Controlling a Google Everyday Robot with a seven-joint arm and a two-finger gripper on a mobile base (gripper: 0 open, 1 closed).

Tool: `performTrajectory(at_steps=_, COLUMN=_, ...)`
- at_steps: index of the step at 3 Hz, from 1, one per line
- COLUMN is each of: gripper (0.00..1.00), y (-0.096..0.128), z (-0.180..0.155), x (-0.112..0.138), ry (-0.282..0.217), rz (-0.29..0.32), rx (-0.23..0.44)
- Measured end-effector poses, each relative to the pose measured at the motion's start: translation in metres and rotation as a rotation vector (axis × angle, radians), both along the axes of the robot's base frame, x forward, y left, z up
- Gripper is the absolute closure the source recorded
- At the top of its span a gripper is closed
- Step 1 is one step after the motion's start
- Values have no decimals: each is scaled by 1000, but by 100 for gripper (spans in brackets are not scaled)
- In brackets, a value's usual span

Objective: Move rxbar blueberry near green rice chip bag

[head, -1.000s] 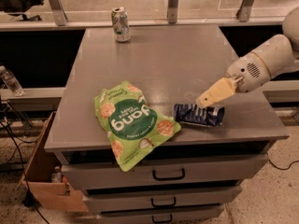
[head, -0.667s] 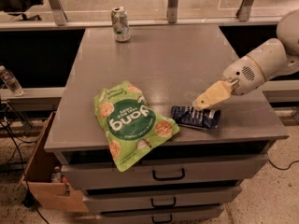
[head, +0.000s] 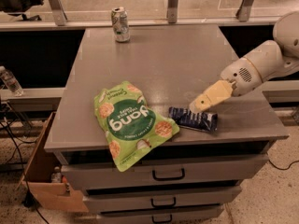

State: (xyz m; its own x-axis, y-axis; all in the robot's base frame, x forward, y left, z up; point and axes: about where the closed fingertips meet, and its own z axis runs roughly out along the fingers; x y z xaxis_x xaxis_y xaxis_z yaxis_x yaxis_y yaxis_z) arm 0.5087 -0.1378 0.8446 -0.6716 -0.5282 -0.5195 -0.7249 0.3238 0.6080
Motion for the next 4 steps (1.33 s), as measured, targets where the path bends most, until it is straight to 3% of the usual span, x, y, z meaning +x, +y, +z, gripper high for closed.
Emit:
performTrajectory(at_steps=1, gripper=0, y=-15, z=7, x=12, ry=-35, rz=-37, rx=-18)
performTrajectory(at_steps=4, gripper=0, y=-15, z=15, x=12, ry=-35, rz=-37, rx=-17)
